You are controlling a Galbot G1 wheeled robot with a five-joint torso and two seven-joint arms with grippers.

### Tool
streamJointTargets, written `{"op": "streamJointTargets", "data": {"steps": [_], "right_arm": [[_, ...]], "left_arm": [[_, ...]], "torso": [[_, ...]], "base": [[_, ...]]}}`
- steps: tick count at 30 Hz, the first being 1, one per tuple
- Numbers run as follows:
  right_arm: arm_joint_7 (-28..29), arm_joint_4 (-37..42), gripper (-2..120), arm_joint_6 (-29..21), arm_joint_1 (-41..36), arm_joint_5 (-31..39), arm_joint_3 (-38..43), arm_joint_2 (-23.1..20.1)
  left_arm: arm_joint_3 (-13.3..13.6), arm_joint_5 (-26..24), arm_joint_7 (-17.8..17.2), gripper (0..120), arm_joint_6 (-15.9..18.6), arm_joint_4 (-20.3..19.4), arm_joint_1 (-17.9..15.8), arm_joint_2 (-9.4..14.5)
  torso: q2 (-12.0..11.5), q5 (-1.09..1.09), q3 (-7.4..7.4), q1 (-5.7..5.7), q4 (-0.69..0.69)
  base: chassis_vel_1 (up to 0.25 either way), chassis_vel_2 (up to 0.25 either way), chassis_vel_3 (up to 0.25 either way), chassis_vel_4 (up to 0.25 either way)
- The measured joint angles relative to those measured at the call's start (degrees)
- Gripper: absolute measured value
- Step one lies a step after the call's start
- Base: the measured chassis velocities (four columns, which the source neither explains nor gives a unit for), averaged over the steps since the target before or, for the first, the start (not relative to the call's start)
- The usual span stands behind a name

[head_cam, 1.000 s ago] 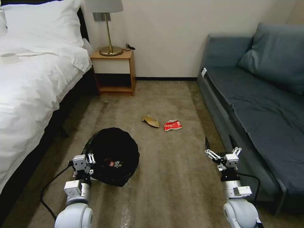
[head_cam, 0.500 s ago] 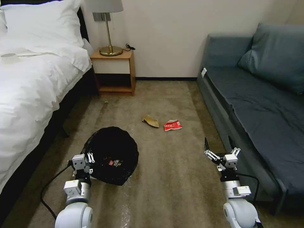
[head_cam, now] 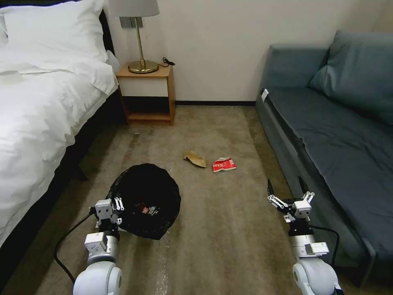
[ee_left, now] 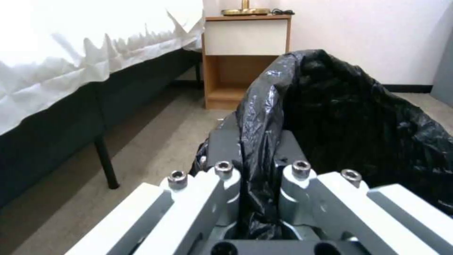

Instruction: Pick up the trash bin, then pick up the garbage on the floor and place it into the trash bin.

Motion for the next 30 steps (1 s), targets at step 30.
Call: {"op": "streamJointTargets", "data": {"steps": [30], "right_arm": [[-1.9, 0.7, 100, 1.3, -1.9, -0.7, 0.7, 0.6]], "left_arm": [[-0.2, -0.1, -0.2, 5, -0.5, -1.5, 1.4, 0.3]], "torso": [[0.0, 0.0, 0.0, 0.0, 0.0]], "base": [[-0.072, 0.071, 0.076, -0.071]]}}
